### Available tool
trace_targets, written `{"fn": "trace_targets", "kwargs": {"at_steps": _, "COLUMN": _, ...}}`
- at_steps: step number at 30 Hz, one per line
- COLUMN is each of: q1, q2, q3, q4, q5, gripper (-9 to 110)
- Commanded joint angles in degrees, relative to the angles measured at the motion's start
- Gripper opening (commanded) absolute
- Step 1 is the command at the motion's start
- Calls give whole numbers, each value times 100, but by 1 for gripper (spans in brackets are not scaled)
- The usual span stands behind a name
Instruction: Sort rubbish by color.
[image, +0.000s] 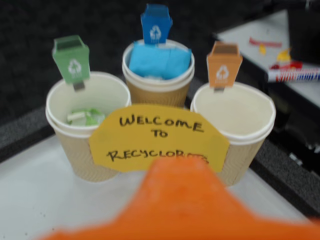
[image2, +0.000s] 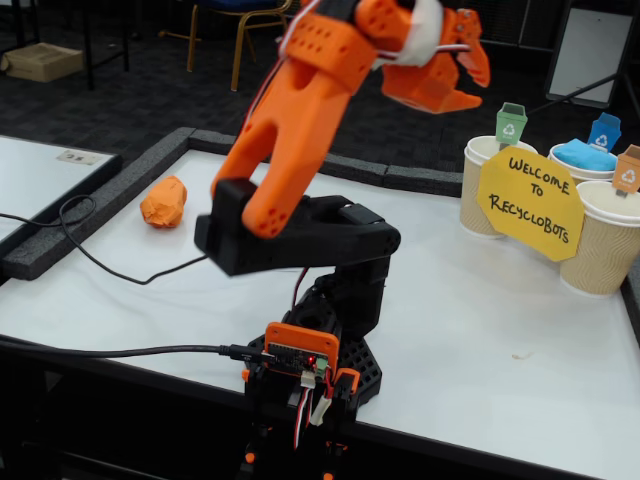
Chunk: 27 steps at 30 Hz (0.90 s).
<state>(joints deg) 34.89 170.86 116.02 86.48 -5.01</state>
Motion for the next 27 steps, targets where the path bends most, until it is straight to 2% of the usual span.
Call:
{"fn": "trace_targets", "kwargs": {"at_steps": 1, "q1": 141, "q2": 396, "q3": 132, "q4": 35, "q5": -35, "gripper": 0}}
{"fn": "trace_targets", "kwargs": {"at_steps": 27, "q1": -44, "q2": 721, "q3": 1336, "q4": -571, "q5": -35, "gripper": 0}}
